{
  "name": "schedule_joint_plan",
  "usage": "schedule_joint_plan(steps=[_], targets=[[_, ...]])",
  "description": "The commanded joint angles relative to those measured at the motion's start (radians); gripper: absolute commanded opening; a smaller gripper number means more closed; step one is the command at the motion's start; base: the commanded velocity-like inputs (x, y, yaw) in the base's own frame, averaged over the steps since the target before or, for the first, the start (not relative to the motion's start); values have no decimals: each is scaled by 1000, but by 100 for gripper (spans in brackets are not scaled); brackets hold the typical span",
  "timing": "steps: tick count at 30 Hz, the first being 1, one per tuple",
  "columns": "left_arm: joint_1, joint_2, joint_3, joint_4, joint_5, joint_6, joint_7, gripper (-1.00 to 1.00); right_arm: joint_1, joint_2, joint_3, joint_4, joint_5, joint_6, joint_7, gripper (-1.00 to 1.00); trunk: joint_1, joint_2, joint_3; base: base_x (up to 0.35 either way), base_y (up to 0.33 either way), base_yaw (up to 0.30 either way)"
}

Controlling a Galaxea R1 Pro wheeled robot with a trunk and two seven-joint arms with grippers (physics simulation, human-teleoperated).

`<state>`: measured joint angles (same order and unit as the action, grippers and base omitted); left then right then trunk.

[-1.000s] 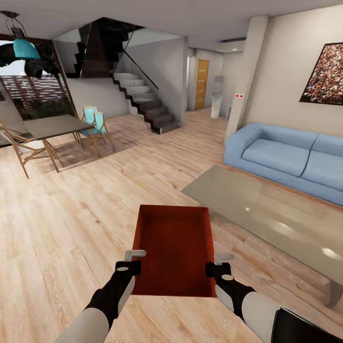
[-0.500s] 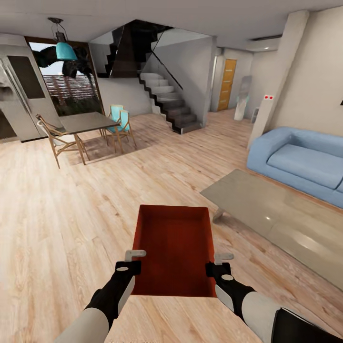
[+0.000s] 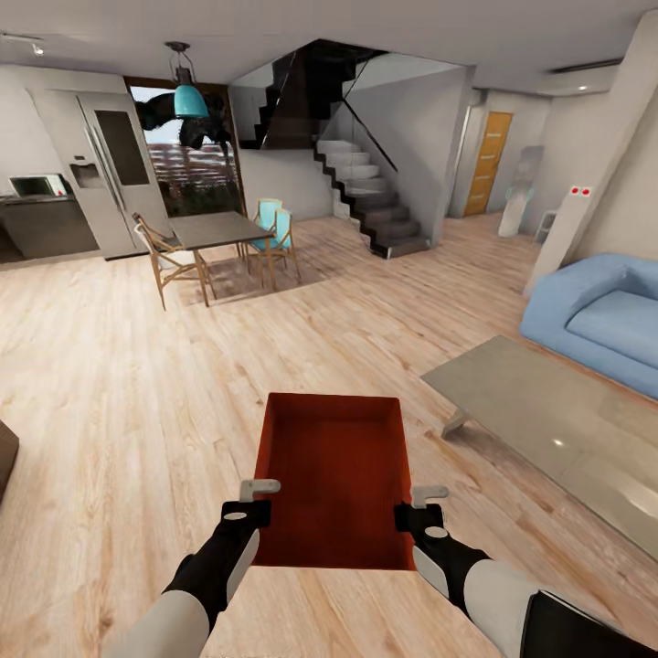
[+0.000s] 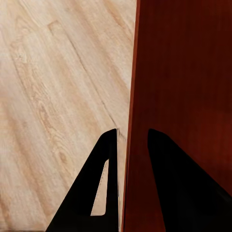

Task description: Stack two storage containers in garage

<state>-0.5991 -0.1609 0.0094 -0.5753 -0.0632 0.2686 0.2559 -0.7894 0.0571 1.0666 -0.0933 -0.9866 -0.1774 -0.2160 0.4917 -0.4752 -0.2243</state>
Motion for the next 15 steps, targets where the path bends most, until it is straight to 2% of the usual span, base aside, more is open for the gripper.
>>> schedule_joint_plan(steps=[1, 6, 15], targets=[[-1, 0, 1, -3, -20, 9, 6, -100, -1, -1, 1, 0, -14, -2, -3, -100, 0, -2, -2, 0, 0, 125], [-1, 0, 1, -2, -20, 9, 6, -100, -1, 0, 1, 0, -14, -1, -3, -100, 0, -2, -2, 97, 0, 40], [-1, 0, 1, -2, -20, 9, 6, -100, -1, -1, 1, 0, -14, -1, -2, -100, 0, -2, -2, 302, 0, 3]])
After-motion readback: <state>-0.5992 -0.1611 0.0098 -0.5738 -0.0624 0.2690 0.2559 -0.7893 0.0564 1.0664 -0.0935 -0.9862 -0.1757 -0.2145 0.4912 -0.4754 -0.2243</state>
